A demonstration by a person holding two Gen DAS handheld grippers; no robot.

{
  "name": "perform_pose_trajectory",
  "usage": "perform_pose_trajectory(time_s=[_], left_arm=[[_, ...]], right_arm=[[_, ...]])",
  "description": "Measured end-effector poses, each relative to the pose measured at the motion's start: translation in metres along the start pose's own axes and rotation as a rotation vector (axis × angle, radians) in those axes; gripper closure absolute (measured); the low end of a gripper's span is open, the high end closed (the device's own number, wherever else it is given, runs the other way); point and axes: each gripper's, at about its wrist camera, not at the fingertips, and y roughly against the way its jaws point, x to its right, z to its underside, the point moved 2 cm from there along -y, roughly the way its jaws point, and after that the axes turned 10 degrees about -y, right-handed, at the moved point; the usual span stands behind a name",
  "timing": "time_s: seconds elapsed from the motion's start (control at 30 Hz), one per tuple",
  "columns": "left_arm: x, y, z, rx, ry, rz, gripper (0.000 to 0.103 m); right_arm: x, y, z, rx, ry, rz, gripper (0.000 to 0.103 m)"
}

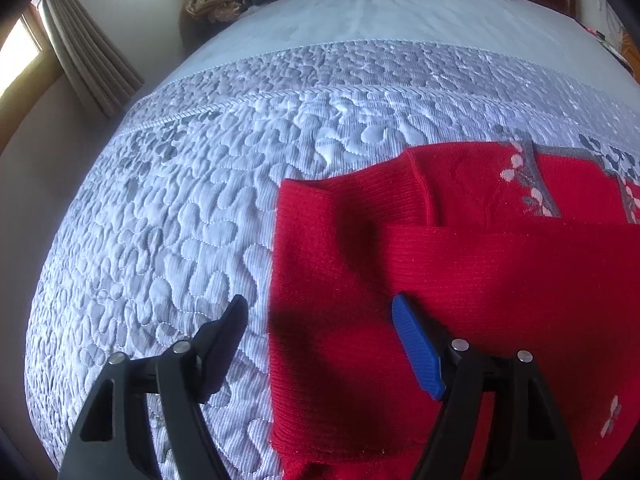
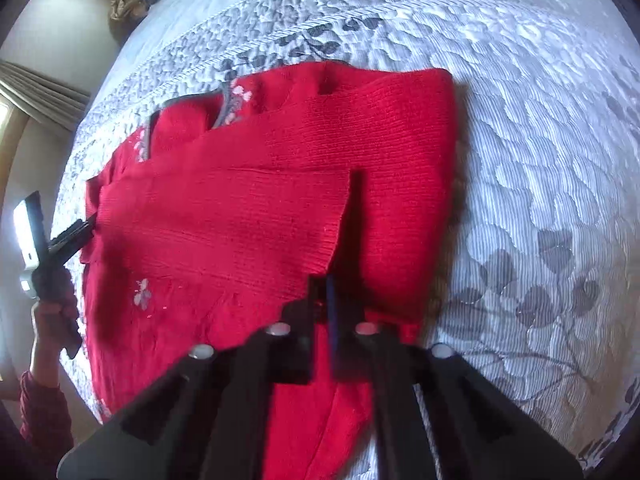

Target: Fold small clothes

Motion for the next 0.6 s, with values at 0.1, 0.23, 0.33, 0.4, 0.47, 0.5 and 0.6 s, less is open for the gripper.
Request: perform_pose_trajectory(time_s=[0.1,0.23,0.33,0.4,0.47,0.5,0.6], left_arm=[[-0.004,-0.010,0.001,-0.025,0.034,0.046,0.026],[-0.015,-0.017,0.003,-0.064,0.094,0.115,0.023],[-0.020,-0.002,0.006,-0.069,0.088,0.124,0.024],[-0.024,0.017,0.016,-0.061,0.083,0.139,0.025],[-0.024,0.041,0.039,-0.053,0.046,0.166,0.024],[-0.025,0.051,0.055,-0.055,0.021,0.178,0.022],[-0.026,0.080,0.118,-0.086,-0.044,0.211,0.021]], right_arm=[[0.006,-0.010,0.000,-0.045,-0.038,0.027,0.101],[-0.001,-0.015,-0.001,-0.033,-0.018,0.080,0.101],[-0.011,0.001,0.008,0.008,0.014,0.083,0.085],[-0.016,0.017,0.028,0.030,0.064,0.097,0.069],[-0.017,0.031,0.059,0.027,0.103,0.105,0.069],[-0.016,0.034,0.074,0.017,0.110,0.096,0.069],[-0.013,0.043,0.139,-0.017,0.130,0.083,0.069]])
